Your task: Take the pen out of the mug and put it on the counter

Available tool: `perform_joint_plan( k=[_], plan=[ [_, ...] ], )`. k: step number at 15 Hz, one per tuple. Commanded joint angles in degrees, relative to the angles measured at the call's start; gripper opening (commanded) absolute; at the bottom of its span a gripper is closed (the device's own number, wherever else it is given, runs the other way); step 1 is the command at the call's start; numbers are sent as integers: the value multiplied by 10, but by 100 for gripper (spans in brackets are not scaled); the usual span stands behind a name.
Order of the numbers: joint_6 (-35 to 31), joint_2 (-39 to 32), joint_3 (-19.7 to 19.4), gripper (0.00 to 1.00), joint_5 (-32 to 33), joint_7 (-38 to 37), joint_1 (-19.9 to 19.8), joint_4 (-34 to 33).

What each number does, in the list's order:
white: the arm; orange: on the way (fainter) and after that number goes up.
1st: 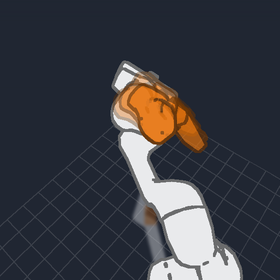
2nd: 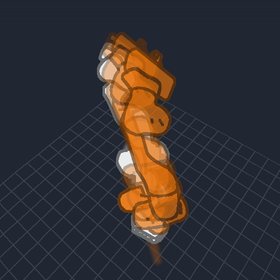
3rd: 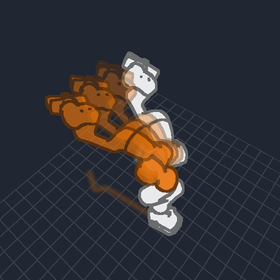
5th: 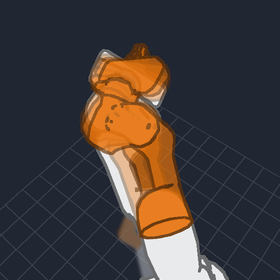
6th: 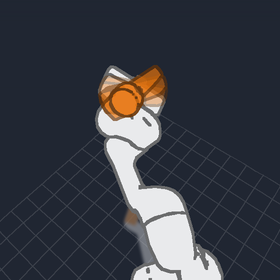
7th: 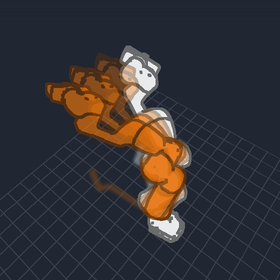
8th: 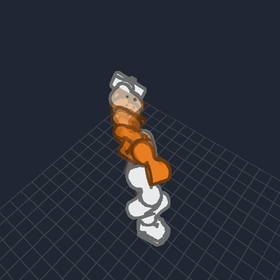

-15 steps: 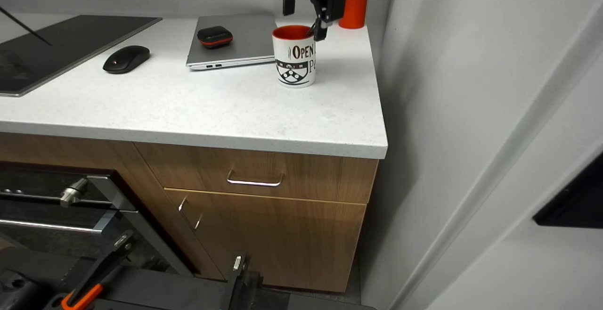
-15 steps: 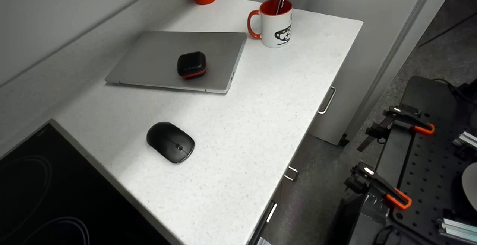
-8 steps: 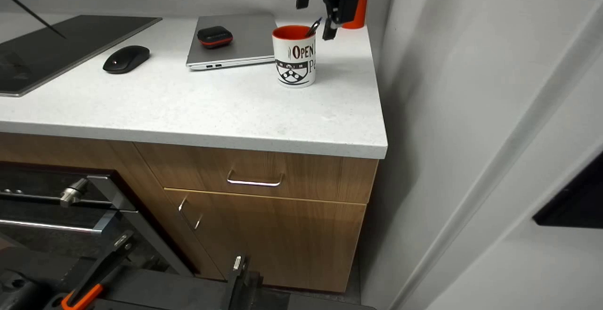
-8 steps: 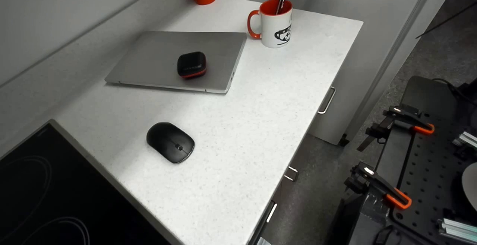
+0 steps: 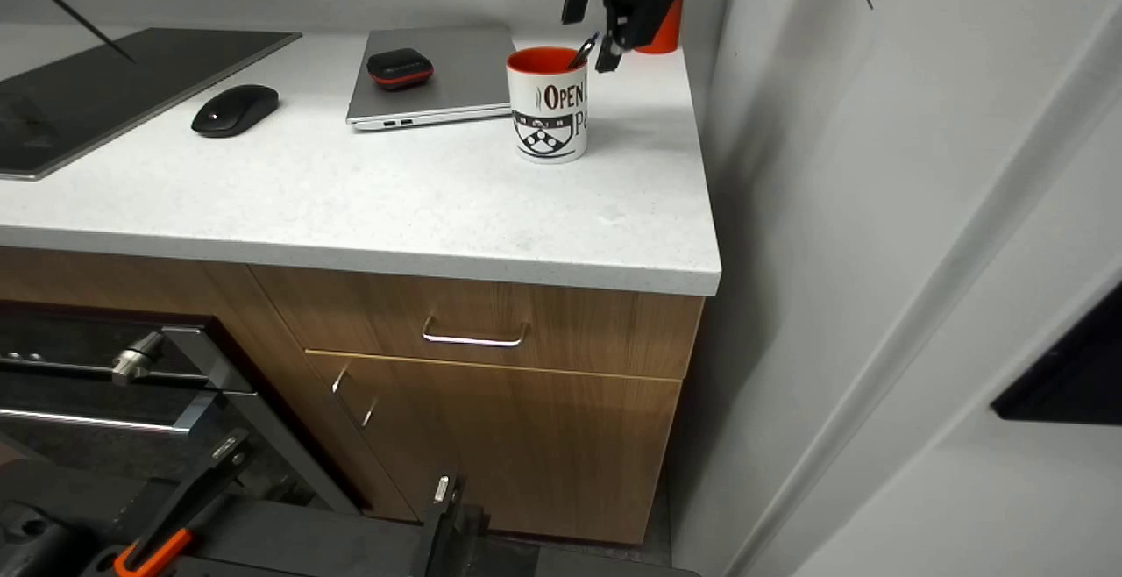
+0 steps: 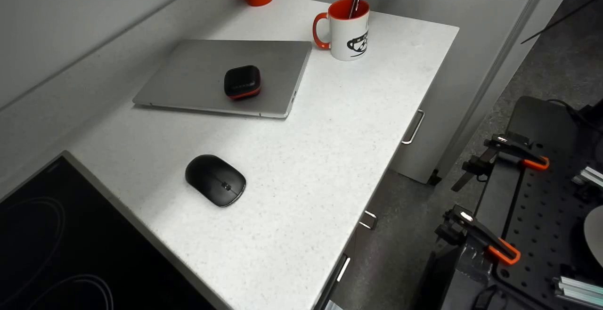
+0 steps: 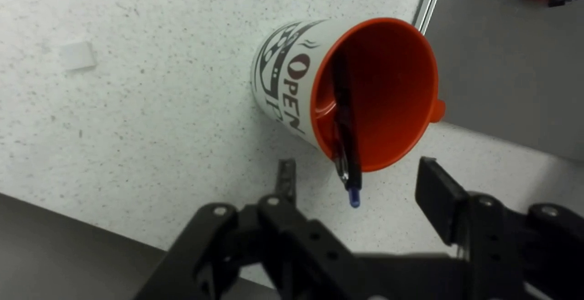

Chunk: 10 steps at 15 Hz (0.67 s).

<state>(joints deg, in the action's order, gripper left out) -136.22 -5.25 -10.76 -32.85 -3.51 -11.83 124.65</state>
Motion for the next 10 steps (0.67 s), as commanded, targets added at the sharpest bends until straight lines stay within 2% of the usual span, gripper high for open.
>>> perform_joint_plan(
  k=[1, 5, 10],
  plan=[
    [12, -18, 1, 37, -37, 36, -11, -22],
    [14, -24, 1, 2, -42, 43, -15, -26],
    [15, -22, 1, 0, -33, 38, -15, -26]
  ],
)
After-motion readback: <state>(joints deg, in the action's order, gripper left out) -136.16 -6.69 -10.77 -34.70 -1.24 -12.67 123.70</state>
